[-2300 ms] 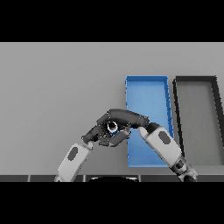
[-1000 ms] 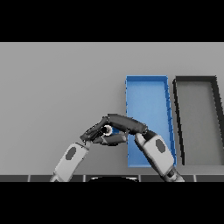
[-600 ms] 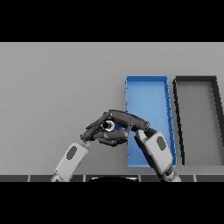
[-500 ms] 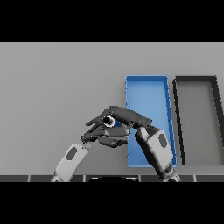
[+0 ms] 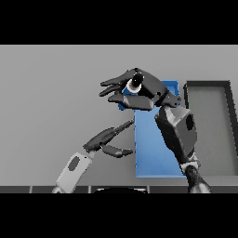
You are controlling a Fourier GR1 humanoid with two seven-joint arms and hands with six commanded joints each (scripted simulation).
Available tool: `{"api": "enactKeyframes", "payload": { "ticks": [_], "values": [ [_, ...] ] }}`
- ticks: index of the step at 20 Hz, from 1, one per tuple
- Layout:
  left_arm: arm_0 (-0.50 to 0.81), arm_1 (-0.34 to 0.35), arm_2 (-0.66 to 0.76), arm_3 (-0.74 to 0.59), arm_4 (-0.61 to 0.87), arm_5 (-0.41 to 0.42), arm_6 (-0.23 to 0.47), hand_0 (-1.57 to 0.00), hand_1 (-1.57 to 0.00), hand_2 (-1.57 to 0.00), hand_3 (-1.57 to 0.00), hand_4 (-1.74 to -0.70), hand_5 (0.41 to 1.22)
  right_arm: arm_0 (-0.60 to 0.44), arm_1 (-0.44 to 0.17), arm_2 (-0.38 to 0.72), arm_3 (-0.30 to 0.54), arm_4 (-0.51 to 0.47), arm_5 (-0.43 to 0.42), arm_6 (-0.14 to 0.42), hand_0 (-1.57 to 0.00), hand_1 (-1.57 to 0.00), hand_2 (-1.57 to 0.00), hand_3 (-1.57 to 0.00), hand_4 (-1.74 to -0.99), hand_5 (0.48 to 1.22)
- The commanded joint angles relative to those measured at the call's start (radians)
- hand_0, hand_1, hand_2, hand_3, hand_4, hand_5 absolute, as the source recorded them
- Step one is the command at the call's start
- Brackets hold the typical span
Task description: Pick up the blue pipe and place it into the blue bin.
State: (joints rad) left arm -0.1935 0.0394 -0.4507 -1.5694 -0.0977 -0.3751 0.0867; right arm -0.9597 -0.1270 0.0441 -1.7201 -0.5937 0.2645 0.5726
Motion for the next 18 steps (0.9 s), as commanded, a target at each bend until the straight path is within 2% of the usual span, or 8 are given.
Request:
{"api": "enactKeyframes", "payload": {
  "ticks": [1, 5, 7, 10, 12, 14, 18],
  "values": [
    [0.006, -0.003, -0.002, -0.011, 0.001, 0.004, 0.003, 0.0, 0.0, 0.0, 0.0, -0.95, 0.466, -0.019, -0.023, -0.029, 0.03, 0.028, 0.0, -0.025, -1.57, -1.57, -1.57, -1.57, -1.498, 1.221],
    [0.02, 0.002, -0.005, -0.034, -0.002, 0.012, 0.031, 0.0, 0.0, 0.0, 0.0, -0.95, 0.472, -0.01, -0.085, -0.102, 0.131, 0.133, 0.016, -0.064, -1.57, -1.57, -1.57, -1.57, -1.498, 1.221],
    [0.013, 0.004, 0.002, -0.037, 0.008, 0.007, 0.045, 0.0, 0.0, 0.0, 0.0, -0.95, 0.474, 0.019, -0.106, -0.136, 0.172, 0.171, 0.016, -0.043, -1.57, -1.57, -1.57, -1.57, -1.499, 1.221],
    [0.009, 0.007, 0.006, -0.019, -0.005, 0.014, 0.021, 0.0, 0.0, 0.0, 0.0, -0.94, 0.467, 0.079, -0.13, -0.159, 0.192, 0.224, 0.037, -0.016, -1.57, -1.57, -1.57, -1.57, -1.499, 1.221],
    [0.011, 0.02, 0.018, -0.03, 0.01, 0.006, 0.005, 0.0, 0.0, 0.0, 0.0, -0.94, 0.463, 0.131, -0.129, -0.168, 0.193, 0.257, 0.032, 0.018, -1.57, -1.57, -1.57, -1.57, -1.499, 1.221],
    [0.0, 0.01, 0.015, -0.019, 0.004, 0.011, 0.017, 0.0, 0.0, 0.0, 0.0, -0.94, 0.46, 0.186, -0.124, -0.166, 0.194, 0.305, 0.031, 0.037, -1.57, -1.57, -1.57, -1.57, -1.5, 1.221],
    [-0.003, 0.013, 0.015, -0.01, -0.017, 0.024, 0.002, 0.0, 0.0, 0.0, 0.0, -0.93, 0.463, 0.297, -0.165, -0.12, 0.217, 0.353, -0.034, 0.037, -1.57, -1.57, -1.57, -1.57, -1.5, 1.221]
  ]
}}
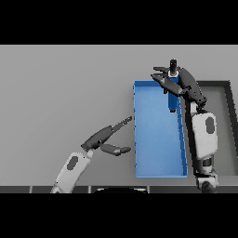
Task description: Pick up the blue pipe and place it into the blue bin.
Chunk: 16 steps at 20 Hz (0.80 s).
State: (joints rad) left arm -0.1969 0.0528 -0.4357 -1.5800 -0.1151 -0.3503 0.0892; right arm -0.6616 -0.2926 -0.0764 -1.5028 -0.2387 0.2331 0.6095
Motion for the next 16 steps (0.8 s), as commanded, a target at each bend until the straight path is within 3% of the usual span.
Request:
{"api": "enactKeyframes", "payload": {
  "ticks": [1, 4, 7, 9, 11, 12, 13, 14, 16],
  "values": [
    [-0.007, 0.001, 0.007, 0.001, 0.002, 0.003, -0.005, 0.0, 0.0, 0.0, 0.0, -0.93, 0.464, 0.026, -0.009, 0.02, 0.008, 0.002, -0.027, 0.0, -1.57, -1.57, -1.57, -1.57, -1.5, 1.221],
    [0.013, 0.013, 0.002, -0.014, -0.003, 0.003, -0.025, 0.0, 0.0, 0.0, 0.0, -0.93, 0.467, 0.104, -0.053, 0.085, 0.033, -0.003, -0.108, 0.0, -1.57, -1.57, -1.57, -1.57, -1.499, 1.221],
    [0.001, 0.002, -0.008, -0.011, -0.017, 0.01, -0.017, 0.0, 0.0, 0.0, 0.0, -0.92, 0.476, 0.12, -0.15, 0.199, 0.1, -0.129, -0.201, 0.0, -1.57, -1.57, -1.57, -1.57, -1.497, 1.221],
    [0.005, 0.005, -0.003, 0.005, -0.023, 0.016, -0.03, 0.0, 0.0, 0.0, 0.0, -0.92, 0.48, 0.13, -0.21, 0.306, 0.125, -0.221, -0.261, 0.0, -1.57, -1.57, -1.57, -1.01, -1.585, 1.221],
    [0.011, 0.007, -0.004, -0.006, -0.016, 0.011, -0.037, 0.0, 0.0, 0.0, 0.0, -0.92, 0.484, 0.126, -0.279, 0.415, 0.142, -0.319, -0.354, 0.0, -1.57, -1.57, -1.57, -0.64, -1.641, 1.221],
    [0.013, 0.011, -0.002, -0.011, -0.016, 0.013, -0.034, 0.0, 0.0, 0.0, 0.0, -0.92, 0.486, 0.112, -0.312, 0.464, 0.157, -0.374, -0.389, 0.0, -1.57, -1.57, -1.57, -0.51, -1.661, 1.221],
    [0.012, 0.007, -0.011, -0.012, -0.025, 0.016, -0.03, 0.0, 0.0, 0.0, 0.0, -0.92, 0.489, 0.093, -0.352, 0.523, 0.165, -0.453, -0.433, 0.0, -1.57, -1.57, -1.57, -0.41, -1.677, 1.171],
    [0.008, 0.007, -0.006, -0.008, -0.023, 0.017, -0.025, 0.0, 0.0, 0.0, 0.0, -0.92, 0.491, 0.078, -0.39, 0.583, 0.162, -0.523, -0.485, 0.0, -1.57, -1.57, -1.52, -0.45, -1.626, 1.161],
    [0.009, 0.007, -0.002, -0.014, -0.017, 0.018, -0.021, 0.0, 0.0, 0.0, 0.0, -0.92, 0.493, 0.043, -0.443, 0.674, 0.171, -0.624, -0.551, 0.0, -1.08, -1.03, -0.99, -0.29, -1.469, 1.148]
  ]
}}
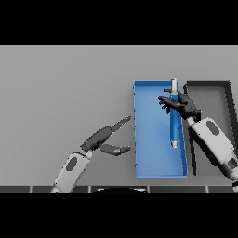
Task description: Pick up the blue pipe and place it into the blue bin.
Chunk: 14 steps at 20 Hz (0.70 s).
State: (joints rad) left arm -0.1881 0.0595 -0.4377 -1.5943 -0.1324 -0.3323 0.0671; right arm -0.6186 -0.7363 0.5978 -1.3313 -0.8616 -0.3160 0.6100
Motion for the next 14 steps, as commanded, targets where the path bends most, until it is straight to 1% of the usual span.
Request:
{"api": "enactKeyframes", "payload": {
  "ticks": [1, 2, 3, 4, 5, 6, 7, 8, 10, 14],
  "values": [
    [0.008, 0.0, -0.005, -0.003, -0.002, -0.001, -0.008, 0.0, 0.0, 0.0, 0.0, -0.92, 0.493, -0.025, -0.019, 0.043, 0.001, -0.041, -0.04, 0.0, -0.87, -0.82, -0.79, -0.23, -1.405, 1.137],
    [-0.003, 0.0, 0.002, 0.01, 0.001, -0.004, 0.004, 0.0, 0.0, 0.0, 0.0, -0.92, 0.493, -0.058, -0.052, 0.095, 0.003, -0.083, -0.061, 0.0, -0.69, -0.66, -0.63, -0.19, -1.37, 1.125],
    [-0.005, -0.001, 0.003, 0.01, 0.003, -0.005, 0.013, 0.0, 0.0, 0.0, 0.0, -0.93, 0.494, -0.075, -0.057, 0.121, 0.001, -0.075, -0.041, 0.0, -0.55, -0.52, -0.5, -0.15, -1.339, 1.108],
    [-0.005, -0.002, 0.001, 0.014, 0.002, -0.006, 0.009, 0.0, 0.0, 0.0, 0.0, -0.93, 0.494, -0.084, -0.072, 0.146, -0.009, -0.048, -0.008, 0.0, -0.44, -0.42, -0.4, -0.12, -1.307, 1.068],
    [-0.004, -0.004, 0.0, 0.013, 0.001, -0.004, 0.007, 0.0, 0.0, 0.0, 0.0, -0.92, 0.494, -0.114, -0.093, 0.199, -0.009, -0.006, 0.023, 0.0, -0.35, -0.34, -0.32, -0.09, -1.279, 1.01],
    [0.0, -0.001, -0.001, 0.01, 0.003, -0.006, 0.0, 0.0, 0.0, 0.0, 0.0, -0.93, 0.494, -0.122, -0.102, 0.22, -0.009, 0.011, 0.039, 0.0, -0.28, -0.27, -0.26, -0.08, -1.25, 0.962],
    [0.0, 0.003, 0.002, 0.005, 0.004, -0.005, -0.002, 0.0, 0.0, 0.0, 0.0, -0.93, 0.496, -0.134, -0.111, 0.246, -0.02, 0.025, 0.067, 0.0, -0.23, -0.21, -0.21, -0.06, -1.233, 0.913],
    [0.004, -0.003, -0.004, 0.008, -0.001, -0.002, -0.001, 0.0, 0.0, 0.0, 0.0, -0.93, 0.495, -0.151, -0.136, 0.279, -0.028, 0.033, 0.092, 0.0, -0.18, -0.17, -0.16, -0.05, -1.219, 0.87],
    [0.0, -0.003, -0.001, 0.004, 0.002, -0.002, 0.002, 0.0, 0.0, 0.0, 0.0, -0.93, 0.496, -0.165, -0.142, 0.308, -0.017, 0.036, 0.119, 0.0, -0.12, -0.11, -0.11, -0.03, -1.19, 0.809],
    [-0.004, -0.004, 0.001, 0.004, 0.008, -0.005, 0.008, 0.0, 0.0, 0.0, 0.0, -0.93, 0.496, -0.19, -0.151, 0.353, -0.003, 0.047, 0.145, 0.0, -0.05, -0.04, -0.04, -0.01, -1.125, 0.747]
  ]
}}
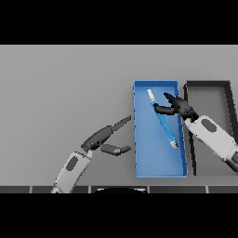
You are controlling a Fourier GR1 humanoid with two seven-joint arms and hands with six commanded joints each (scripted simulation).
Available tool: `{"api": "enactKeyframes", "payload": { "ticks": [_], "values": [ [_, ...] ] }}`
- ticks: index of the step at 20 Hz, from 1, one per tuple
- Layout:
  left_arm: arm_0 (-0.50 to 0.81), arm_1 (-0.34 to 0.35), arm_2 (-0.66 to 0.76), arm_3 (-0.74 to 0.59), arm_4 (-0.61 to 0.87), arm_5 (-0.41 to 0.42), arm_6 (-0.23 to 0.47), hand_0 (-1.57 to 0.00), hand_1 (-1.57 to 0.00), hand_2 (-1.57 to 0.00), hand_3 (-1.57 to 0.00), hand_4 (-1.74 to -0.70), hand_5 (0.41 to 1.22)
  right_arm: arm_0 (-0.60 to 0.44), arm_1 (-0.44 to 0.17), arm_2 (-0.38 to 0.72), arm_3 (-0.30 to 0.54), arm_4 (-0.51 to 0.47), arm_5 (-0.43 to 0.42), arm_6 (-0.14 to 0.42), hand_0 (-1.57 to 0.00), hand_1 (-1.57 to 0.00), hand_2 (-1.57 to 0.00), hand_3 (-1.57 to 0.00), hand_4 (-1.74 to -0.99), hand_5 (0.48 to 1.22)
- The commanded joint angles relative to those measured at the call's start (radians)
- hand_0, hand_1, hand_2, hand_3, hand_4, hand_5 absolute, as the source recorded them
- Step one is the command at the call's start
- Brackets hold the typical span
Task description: Pick up the blue pipe and place it into the blue bin.
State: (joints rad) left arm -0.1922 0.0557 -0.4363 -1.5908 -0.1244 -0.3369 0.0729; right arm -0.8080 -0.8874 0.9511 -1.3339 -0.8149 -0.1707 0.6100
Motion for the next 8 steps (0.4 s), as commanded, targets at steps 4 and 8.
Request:
{"api": "enactKeyframes", "payload": {
  "ticks": [4, 8],
  "values": [
    [0.011, -0.003, -0.009, -0.004, -0.012, 0.008, -0.001, 0.0, 0.0, 0.0, 0.0, -0.93, 0.495, -0.013, -0.012, 0.023, -0.006, 0.016, 0.044, -0.004, -0.02, -0.02, -0.02, 0.0, -1.084, 0.714],
    [0.009, -0.004, -0.007, 0.009, -0.019, 0.014, -0.004, 0.0, 0.0, 0.0, 0.0, -0.93, 0.495, -0.019, -0.006, 0.029, 0.007, 0.022, 0.079, -0.021, -0.02, -0.02, -0.02, 0.0, -1.084, 0.714]
  ]
}}
